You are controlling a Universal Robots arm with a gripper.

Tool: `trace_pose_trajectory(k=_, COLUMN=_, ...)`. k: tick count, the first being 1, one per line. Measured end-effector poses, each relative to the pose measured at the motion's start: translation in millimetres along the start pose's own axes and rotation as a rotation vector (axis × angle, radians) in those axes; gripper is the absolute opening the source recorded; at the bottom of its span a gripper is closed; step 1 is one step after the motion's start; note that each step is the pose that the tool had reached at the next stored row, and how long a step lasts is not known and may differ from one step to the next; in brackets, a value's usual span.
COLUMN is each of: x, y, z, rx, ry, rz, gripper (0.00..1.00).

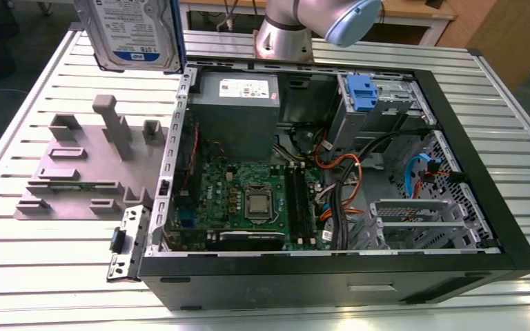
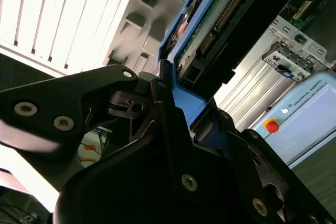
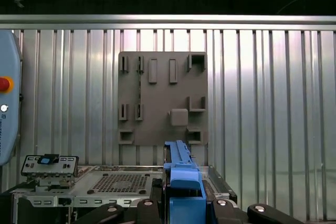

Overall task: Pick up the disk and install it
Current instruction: 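Pick up the disk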

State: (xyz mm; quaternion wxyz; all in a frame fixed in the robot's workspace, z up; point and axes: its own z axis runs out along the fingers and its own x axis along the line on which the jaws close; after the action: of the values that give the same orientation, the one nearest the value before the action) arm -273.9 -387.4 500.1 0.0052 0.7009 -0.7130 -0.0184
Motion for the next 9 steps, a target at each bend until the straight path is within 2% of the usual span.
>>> trace_pose_trajectory(k=4, x=1.1, y=-1.2, z=0.1, rx=0.0000, ry=0.0010, rz=0.000, gripper=0.36)
trace_pose_trajectory(k=9, x=8.2, y=-1.5, z=0.4, rx=0.0001, ry=0.0017, rz=0.000, gripper=0.36)
